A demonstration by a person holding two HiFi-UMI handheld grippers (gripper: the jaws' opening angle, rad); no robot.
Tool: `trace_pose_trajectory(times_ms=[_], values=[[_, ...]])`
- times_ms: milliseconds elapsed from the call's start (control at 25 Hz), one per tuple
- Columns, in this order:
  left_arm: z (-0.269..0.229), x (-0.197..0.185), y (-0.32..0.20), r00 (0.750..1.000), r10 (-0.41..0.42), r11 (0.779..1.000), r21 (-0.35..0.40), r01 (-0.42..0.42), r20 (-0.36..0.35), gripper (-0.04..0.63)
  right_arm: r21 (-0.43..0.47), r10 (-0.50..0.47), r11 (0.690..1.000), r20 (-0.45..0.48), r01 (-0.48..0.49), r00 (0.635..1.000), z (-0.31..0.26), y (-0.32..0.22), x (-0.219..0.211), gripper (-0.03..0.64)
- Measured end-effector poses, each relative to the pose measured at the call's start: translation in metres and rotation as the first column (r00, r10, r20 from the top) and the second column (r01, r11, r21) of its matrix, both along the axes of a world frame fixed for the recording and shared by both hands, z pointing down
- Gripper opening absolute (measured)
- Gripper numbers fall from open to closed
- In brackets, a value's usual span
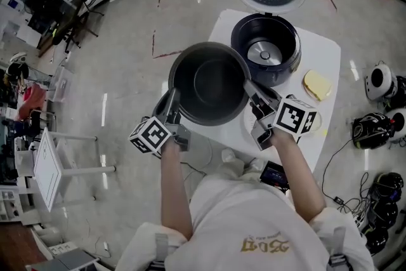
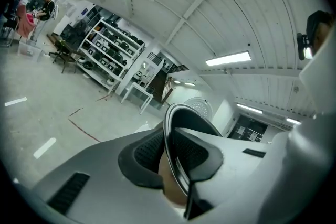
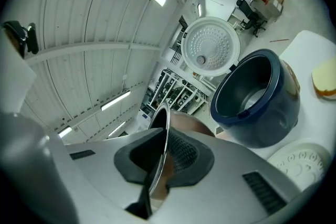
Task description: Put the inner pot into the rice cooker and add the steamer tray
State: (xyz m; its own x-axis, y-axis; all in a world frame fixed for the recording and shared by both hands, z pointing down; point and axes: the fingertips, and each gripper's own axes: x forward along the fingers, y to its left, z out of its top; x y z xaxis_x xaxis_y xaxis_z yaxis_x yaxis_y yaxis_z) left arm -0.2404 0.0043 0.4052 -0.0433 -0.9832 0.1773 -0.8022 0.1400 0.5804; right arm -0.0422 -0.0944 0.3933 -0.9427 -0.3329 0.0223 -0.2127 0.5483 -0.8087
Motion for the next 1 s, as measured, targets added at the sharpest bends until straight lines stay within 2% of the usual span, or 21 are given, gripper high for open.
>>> trace_pose_trajectory(times_ms=[480, 800, 1000], values=[[-0.035, 0.025, -0.070, 0.990, 0.141, 0.988, 0.064, -0.141, 0.009, 0.077, 0.064, 0.137, 0.988, 0.036, -0.139, 0.990, -0.038, -0.042, 0.038, 0.040], [-0.045, 0.036, -0.135, 0.968, 0.251, 0.965, 0.073, -0.250, 0.003, 0.077, 0.057, 0.245, 0.967, 0.049, -0.247, 0.968, -0.047, -0.083, 0.056, 0.040], [-0.049, 0.042, -0.174, 0.947, 0.322, 0.944, 0.082, -0.320, -0.002, 0.077, 0.037, 0.310, 0.949, 0.065, -0.312, 0.949, -0.048, -0.106, 0.066, 0.041]])
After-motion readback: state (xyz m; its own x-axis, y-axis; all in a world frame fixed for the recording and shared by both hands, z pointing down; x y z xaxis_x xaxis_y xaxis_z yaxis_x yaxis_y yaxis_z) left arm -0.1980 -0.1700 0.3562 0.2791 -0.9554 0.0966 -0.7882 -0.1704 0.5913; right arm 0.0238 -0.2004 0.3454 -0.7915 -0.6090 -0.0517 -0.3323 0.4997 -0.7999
